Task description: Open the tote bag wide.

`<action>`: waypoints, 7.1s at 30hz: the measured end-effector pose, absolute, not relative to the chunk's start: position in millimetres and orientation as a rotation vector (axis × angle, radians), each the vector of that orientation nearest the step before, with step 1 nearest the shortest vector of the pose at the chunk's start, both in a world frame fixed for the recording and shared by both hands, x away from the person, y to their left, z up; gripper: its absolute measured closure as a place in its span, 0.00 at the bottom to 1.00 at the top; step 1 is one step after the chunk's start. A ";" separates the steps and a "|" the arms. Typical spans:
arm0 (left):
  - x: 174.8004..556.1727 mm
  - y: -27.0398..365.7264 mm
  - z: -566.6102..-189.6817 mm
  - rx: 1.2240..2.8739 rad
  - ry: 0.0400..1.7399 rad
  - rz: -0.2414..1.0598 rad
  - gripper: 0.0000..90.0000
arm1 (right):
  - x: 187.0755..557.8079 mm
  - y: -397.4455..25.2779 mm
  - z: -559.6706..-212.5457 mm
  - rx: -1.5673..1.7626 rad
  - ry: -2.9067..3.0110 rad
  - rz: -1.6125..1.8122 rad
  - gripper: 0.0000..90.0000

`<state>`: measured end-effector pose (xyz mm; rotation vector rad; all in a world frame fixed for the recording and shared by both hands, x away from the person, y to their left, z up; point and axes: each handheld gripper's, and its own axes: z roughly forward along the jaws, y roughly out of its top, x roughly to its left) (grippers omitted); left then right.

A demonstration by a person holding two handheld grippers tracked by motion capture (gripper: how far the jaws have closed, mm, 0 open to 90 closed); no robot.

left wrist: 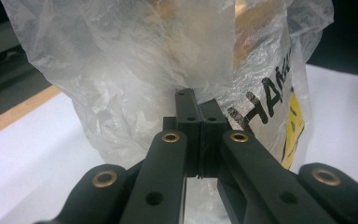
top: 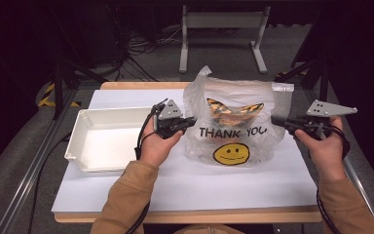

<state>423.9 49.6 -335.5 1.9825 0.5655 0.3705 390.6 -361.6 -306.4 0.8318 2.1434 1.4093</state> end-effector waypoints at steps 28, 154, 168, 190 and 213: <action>425.8 37.9 -373.4 2.095 0.691 0.317 1.00 | 401.4 -359.8 -352.3 0.943 2.237 1.403 0.99; 375.2 85.4 -354.9 1.903 0.724 0.220 0.26 | 451.5 -375.8 -328.2 0.955 2.136 1.441 0.99; 376.3 84.2 -357.6 1.910 0.724 0.213 0.26 | 462.2 -374.4 -369.8 1.063 2.187 1.451 0.98; 376.6 83.1 -356.4 1.917 0.712 0.228 0.26 | 465.5 -363.7 -410.7 1.139 2.314 1.312 0.94; 376.6 43.0 -320.8 1.913 0.602 0.286 0.14 | 429.1 -394.9 -368.8 1.169 2.019 1.452 0.47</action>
